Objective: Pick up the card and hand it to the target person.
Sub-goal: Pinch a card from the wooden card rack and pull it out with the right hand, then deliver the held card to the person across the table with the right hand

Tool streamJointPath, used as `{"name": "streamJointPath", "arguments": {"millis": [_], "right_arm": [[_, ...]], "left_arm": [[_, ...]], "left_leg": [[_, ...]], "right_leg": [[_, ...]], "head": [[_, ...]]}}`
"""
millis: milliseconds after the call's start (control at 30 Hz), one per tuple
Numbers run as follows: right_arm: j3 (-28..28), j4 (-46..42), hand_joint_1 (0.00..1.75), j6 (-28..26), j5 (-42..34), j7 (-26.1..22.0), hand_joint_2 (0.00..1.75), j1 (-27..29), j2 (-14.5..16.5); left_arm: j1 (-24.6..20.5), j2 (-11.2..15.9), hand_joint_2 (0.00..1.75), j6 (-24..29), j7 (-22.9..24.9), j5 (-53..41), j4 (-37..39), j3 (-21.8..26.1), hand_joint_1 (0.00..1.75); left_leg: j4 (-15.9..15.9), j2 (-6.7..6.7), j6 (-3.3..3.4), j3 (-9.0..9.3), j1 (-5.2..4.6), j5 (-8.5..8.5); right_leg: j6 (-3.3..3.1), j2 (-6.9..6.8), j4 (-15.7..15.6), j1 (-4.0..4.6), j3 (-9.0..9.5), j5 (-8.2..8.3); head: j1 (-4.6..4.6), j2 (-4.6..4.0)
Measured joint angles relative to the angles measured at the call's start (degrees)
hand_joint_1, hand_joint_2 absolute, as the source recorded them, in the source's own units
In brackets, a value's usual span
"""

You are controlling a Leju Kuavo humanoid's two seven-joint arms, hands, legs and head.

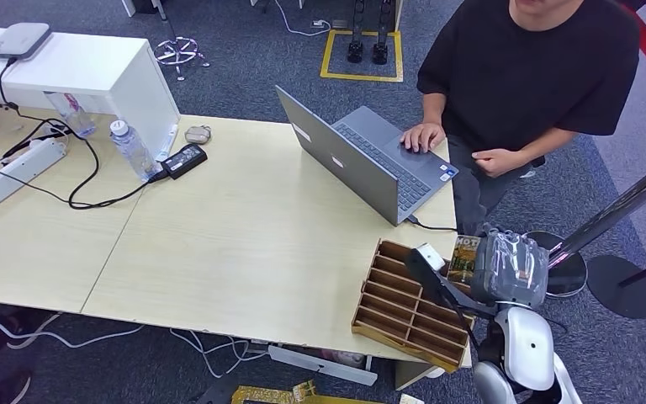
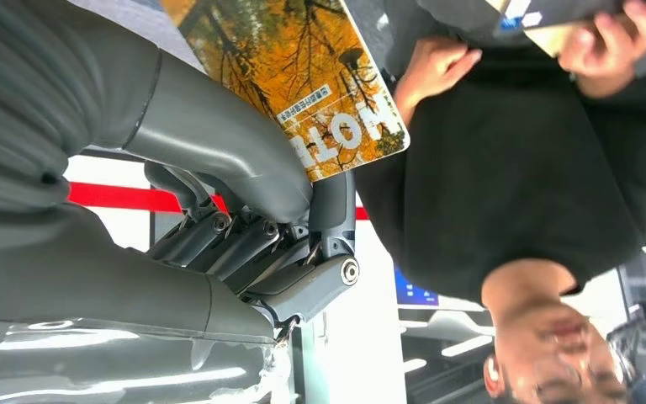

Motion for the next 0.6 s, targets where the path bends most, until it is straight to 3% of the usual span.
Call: {"name": "streamJointPath", "arguments": {"millis": [267, 600], "right_arm": [[-0.1, -1.7, 1.75, -0.2, 0.0, 0.3, 1.75, -0.9, 0.0], [-1.1, -1.7, 1.75, -4.4, 4.3, 0.4, 1.75, -3.6, -0.1]], "left_arm": [[0.0, 0.0, 0.00, 0.0, -0.1, 0.1, 0.0, 0.0, 0.00], [0.0, -0.4, 0.00, 0.0, -0.1, 0.0, 0.0, -0.1, 0.00]], "left_leg": [[0.0, 0.00, 0.00, 0.00, 0.00, 0.00], [0.0, 0.00, 0.00, 0.00, 0.00, 0.00]], "right_leg": [[0.00, 0.00, 0.0, 0.00, 0.00, 0.00], [0.00, 0.00, 0.0, 0.00, 0.00, 0.00]], "head": [[0.00, 0.00], [0.00, 0.00]]}}
